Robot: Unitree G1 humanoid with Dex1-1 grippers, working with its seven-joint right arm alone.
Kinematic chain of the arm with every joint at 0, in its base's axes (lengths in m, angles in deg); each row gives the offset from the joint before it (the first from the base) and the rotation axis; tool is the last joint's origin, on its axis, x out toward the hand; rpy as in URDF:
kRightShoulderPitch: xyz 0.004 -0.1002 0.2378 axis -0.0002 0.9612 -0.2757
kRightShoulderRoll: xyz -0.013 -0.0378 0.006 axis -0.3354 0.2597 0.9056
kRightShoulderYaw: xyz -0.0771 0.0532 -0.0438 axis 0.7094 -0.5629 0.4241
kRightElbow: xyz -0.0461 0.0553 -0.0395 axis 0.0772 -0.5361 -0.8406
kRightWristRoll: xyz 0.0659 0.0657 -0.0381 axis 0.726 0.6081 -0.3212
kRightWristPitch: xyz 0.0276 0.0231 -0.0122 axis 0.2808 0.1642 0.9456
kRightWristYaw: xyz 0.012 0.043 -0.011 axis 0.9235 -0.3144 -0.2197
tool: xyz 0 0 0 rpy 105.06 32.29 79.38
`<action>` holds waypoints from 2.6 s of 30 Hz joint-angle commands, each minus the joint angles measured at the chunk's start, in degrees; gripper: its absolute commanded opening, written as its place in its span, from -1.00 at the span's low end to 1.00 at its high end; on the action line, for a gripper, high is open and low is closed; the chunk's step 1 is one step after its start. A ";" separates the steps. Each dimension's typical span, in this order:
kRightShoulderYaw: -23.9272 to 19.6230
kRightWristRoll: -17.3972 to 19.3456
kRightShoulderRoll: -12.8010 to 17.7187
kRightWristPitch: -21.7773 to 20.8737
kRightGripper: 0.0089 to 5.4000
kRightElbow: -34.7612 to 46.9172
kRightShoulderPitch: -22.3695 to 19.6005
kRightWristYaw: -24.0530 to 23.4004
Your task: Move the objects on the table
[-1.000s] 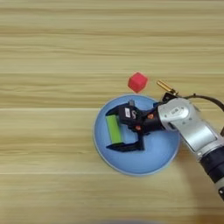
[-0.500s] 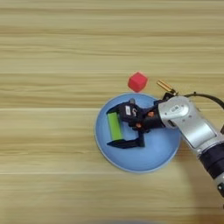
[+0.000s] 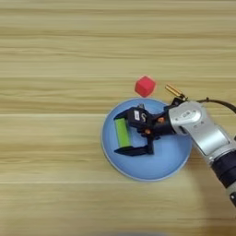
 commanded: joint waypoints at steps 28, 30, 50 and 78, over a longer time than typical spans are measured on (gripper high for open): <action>-15.26 3.89 6.18 -1.30 0.71 -10.86 -17.72 -5.81; -15.30 3.11 6.16 -2.65 0.71 -14.55 -19.16 -6.81; -19.25 -0.05 13.52 -12.95 0.71 -43.78 -30.88 -12.59; -20.52 -2.56 16.23 -14.87 0.71 -49.71 -29.52 -15.21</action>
